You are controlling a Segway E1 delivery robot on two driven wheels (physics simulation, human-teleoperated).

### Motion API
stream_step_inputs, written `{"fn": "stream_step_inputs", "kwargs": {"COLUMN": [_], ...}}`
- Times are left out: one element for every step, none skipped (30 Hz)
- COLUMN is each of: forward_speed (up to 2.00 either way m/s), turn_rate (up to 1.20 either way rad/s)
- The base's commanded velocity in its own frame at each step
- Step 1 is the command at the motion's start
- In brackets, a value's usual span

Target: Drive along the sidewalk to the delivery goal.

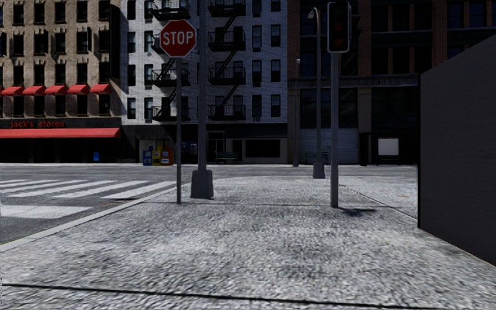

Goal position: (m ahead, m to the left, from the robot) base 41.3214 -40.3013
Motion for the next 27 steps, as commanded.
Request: {"fn": "stream_step_inputs", "kwargs": {"forward_speed": [2.00, 2.00, 2.00, 2.00, 2.00, 2.00, 2.00, 2.00, 2.00, 2.00, 2.00, 2.00, 2.00, 2.00, 2.00, 2.00, 2.00, 2.00, 2.00, 2.00, 2.00, 2.00, 2.00, 2.00, 2.00, 2.00, 2.00], "turn_rate": [0.00, 0.00, 0.00, 0.00, 0.00, 0.00, 0.00, 0.00, 0.00, 0.00, -0.07, -0.14, -0.16, -0.16, -0.17, -0.19, -0.20, -0.22, -0.23, -0.23, -0.23, -0.23, -0.23, -0.23, -0.23, -0.28, -0.38]}}
